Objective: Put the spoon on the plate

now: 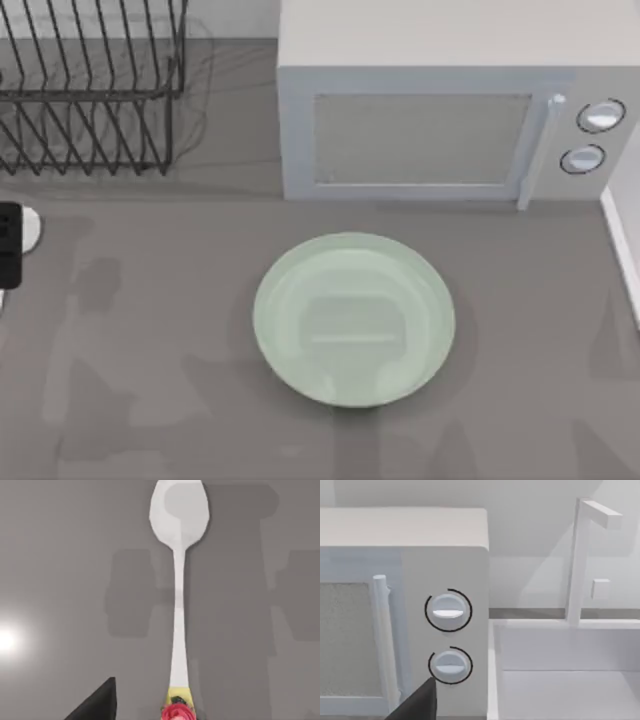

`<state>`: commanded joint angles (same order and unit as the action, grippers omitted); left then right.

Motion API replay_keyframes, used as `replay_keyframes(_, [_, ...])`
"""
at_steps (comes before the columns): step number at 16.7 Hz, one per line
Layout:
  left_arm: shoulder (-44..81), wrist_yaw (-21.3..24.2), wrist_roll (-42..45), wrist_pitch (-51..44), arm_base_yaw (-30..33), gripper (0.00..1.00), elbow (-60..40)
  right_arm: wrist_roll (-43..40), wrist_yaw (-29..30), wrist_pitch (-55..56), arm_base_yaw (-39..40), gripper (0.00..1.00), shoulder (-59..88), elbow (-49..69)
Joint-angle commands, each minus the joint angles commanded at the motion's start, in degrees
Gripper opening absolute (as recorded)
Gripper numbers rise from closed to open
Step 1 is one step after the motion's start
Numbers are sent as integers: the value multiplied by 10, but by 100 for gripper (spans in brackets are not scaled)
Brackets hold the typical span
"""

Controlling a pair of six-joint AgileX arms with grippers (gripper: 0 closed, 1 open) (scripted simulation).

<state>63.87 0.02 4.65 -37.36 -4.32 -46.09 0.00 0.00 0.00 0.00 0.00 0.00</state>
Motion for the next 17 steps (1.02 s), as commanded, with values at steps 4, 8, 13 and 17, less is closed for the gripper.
replay_keyframes(4, [203,0,15,-121,-14,100,-146,0,0,0,0,100,0,0])
replay_keyframes(8, [351,0,26,-207,-25,100,-262,0,0,0,0,100,0,0])
replay_keyframes(13, [427,0,32,-250,-30,100,-326,0,0,0,0,100,0,0])
replay_keyframes(17, [426,0,31,-249,-27,100,-324,0,0,0,0,100,0,0])
